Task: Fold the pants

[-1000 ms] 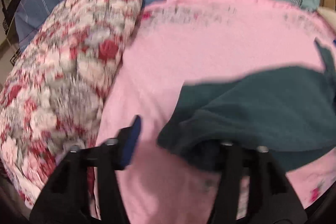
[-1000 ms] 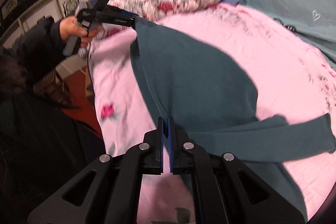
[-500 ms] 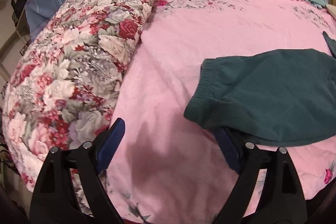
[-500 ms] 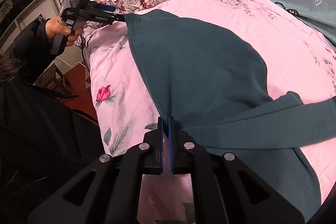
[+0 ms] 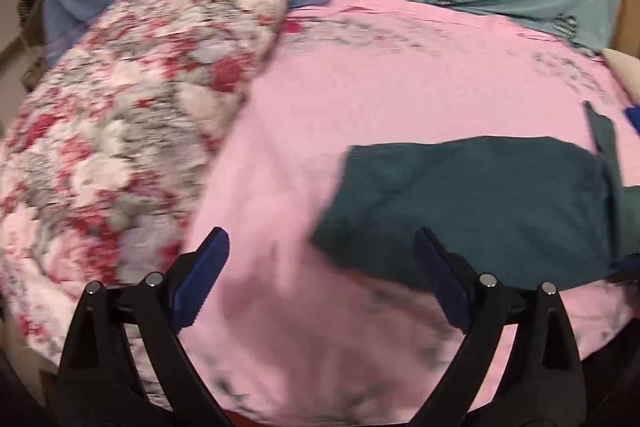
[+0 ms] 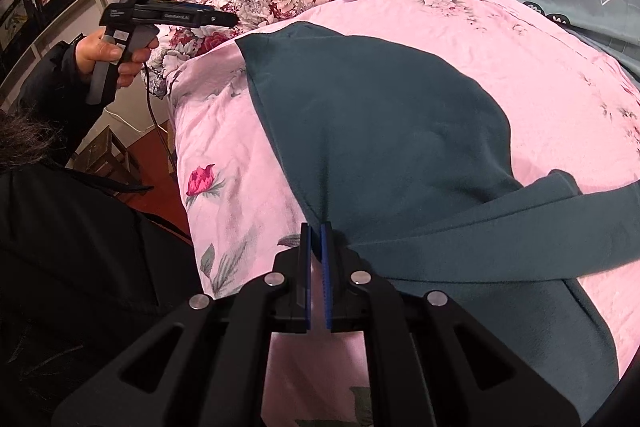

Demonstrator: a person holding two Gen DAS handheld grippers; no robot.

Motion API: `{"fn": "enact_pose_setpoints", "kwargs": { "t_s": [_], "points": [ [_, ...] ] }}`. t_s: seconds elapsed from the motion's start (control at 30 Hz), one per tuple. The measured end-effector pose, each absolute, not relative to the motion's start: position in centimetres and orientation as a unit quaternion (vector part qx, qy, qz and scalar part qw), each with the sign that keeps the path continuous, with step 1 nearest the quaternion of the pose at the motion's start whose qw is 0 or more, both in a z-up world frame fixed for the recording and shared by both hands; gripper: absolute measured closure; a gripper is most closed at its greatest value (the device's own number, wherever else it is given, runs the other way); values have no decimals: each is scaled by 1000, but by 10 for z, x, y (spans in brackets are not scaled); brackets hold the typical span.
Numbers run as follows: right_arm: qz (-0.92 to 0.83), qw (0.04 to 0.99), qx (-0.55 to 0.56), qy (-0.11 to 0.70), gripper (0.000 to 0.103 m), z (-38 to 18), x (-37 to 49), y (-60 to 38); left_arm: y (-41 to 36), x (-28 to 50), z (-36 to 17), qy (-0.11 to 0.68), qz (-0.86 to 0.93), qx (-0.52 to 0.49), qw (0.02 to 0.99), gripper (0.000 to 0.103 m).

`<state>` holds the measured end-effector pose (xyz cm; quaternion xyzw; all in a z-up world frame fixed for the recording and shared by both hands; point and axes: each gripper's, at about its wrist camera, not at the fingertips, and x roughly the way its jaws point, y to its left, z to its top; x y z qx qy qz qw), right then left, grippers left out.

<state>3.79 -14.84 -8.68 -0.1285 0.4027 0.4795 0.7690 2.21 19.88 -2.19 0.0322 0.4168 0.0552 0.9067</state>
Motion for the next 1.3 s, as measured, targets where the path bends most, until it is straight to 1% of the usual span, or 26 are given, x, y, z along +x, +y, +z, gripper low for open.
{"fn": "enact_pose_setpoints", "kwargs": {
  "t_s": [0.13,0.2,0.27,0.3,0.33,0.37,0.47,0.57,0.6,0.67,0.7,0.73,0.8,0.9,1.03,1.07,1.1,1.13,1.17,1.2,1.27,1.3],
  "points": [
    [477,774,-130,396,98,-81,35,-148,163,41,-58,453,36,66,888,8],
    [473,777,-139,392,98,-80,33,-148,165,46,-73,470,51,69,878,8],
    [464,776,-161,396,96,-83,30,-146,178,45,-83,482,58,46,873,6],
    [463,772,-168,401,90,-86,29,-145,183,43,-84,484,57,28,873,6],
    [466,771,-166,400,77,-85,29,-146,187,41,-84,485,57,19,872,6],
    [469,769,-162,403,74,-85,29,-147,188,38,-84,484,59,19,873,6],
    [463,780,-153,392,74,-70,31,-159,183,30,-76,474,63,30,878,8],
    [423,815,-131,373,74,-46,46,-185,163,21,-54,446,34,27,894,8],
    [390,835,-127,366,72,-37,57,-199,151,18,-45,435,15,30,900,8],
    [309,871,-115,364,65,-21,85,-227,114,12,-28,412,-41,50,909,8],
    [262,885,-92,373,58,-13,108,-246,89,8,-22,401,-77,64,911,8],
    [228,890,-71,387,45,-10,128,-260,67,6,-19,394,-109,75,910,8],
    [153,887,-17,436,35,-12,176,-289,27,4,-21,388,-165,91,902,7],
    [100,867,43,487,35,-28,236,-311,-24,7,-33,388,-215,111,889,7],
    [45,852,38,521,35,-55,282,-304,-67,12,-47,392,-250,127,876,7],
    [39,850,32,525,35,-60,289,-300,-73,12,-51,395,-251,136,873,7],
    [23,846,15,533,41,-68,295,-293,-77,14,-56,402,-256,139,868,7],
    [12,841,2,541,56,-76,300,-287,-78,16,-59,410,-259,140,863,7],
    [5,830,-7,557,65,-88,307,-285,-79,18,-62,415,-260,143,860,7],
    [3,822,-6,570,72,-97,313,-286,-80,21,-64,419,-260,146,858,7],
    [7,830,4,558,90,-102,314,-292,-83,20,-67,424,-259,145,856,7],
    [13,832,15,555,101,-101,312,-296,-83,20,-68,425,-259,142,856,7]
  ]
}}
